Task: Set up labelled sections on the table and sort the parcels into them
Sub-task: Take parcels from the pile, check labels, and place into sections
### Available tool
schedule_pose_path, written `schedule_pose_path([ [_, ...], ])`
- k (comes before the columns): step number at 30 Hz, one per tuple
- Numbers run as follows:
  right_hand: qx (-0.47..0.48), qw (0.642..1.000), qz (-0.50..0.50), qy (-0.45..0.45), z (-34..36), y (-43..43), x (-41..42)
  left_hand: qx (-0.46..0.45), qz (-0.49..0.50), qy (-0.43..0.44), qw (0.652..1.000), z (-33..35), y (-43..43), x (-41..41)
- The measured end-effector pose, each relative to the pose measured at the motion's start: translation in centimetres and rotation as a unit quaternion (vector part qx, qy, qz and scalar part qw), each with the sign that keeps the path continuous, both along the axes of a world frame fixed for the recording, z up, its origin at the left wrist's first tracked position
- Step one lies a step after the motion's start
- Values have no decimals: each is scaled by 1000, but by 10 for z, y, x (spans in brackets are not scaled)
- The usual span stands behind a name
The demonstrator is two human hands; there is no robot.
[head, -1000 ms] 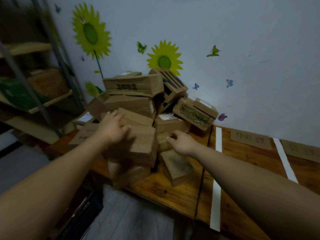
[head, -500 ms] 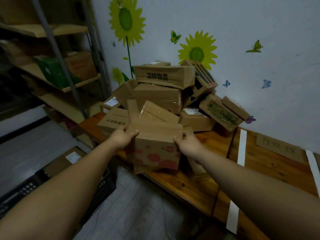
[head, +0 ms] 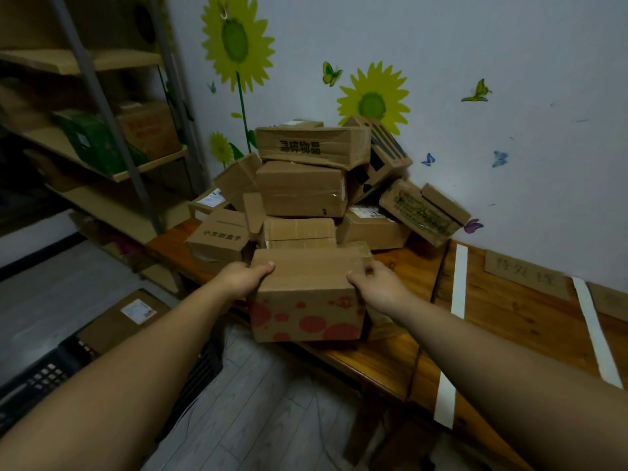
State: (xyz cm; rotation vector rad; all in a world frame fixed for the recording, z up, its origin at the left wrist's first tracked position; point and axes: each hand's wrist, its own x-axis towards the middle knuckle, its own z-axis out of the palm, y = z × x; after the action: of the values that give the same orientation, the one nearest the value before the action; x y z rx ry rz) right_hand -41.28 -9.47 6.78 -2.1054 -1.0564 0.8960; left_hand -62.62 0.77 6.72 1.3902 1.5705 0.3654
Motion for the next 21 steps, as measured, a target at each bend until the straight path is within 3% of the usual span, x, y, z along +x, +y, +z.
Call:
schedule_pose_path([
  [5, 1, 999, -5, -34, -3, -21, 6, 6, -19, -9, 1000, 1, -19, 8],
  [21, 18, 1000, 21, 5, -9, -136, 47, 18, -17, -38, 999, 4, -138, 43],
])
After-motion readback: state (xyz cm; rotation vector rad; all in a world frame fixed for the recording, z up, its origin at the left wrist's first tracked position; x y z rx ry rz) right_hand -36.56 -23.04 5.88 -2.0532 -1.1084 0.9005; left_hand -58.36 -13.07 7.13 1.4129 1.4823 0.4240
